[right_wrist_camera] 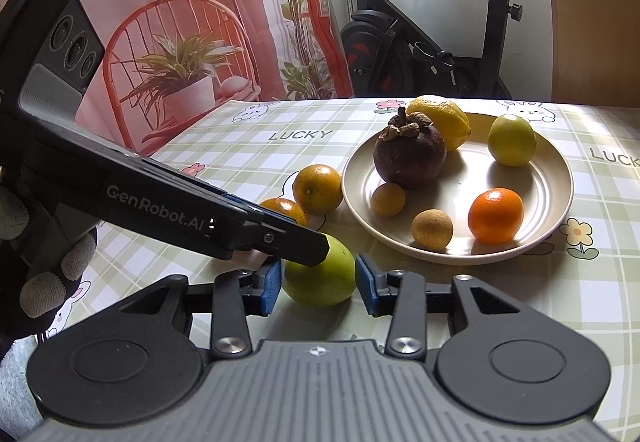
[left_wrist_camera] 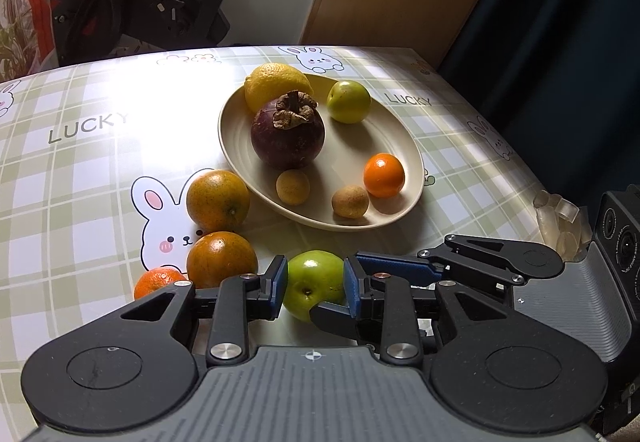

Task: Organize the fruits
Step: 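Close the left gripper on the green apple and lift it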

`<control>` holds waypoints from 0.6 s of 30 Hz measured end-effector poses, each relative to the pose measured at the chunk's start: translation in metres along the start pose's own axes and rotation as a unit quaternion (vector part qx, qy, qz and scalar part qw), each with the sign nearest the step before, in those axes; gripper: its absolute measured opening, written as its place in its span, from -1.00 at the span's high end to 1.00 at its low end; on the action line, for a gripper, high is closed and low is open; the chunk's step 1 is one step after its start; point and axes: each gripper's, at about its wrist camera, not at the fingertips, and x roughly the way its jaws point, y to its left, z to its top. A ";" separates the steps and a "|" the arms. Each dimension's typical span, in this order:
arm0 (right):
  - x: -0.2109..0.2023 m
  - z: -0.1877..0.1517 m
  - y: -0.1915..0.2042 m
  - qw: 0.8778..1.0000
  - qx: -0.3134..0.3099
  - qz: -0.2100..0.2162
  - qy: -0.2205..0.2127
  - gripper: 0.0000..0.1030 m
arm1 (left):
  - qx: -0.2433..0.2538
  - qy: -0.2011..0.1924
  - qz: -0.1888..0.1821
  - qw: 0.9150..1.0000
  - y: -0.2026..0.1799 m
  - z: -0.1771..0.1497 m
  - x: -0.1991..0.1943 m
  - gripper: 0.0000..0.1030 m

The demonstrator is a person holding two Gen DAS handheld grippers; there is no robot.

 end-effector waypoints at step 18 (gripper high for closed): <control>0.019 -0.006 -0.003 0.999 0.028 0.010 0.024 -0.03 | 0.004 0.003 0.008 1.000 -0.003 -0.007 0.003 0.18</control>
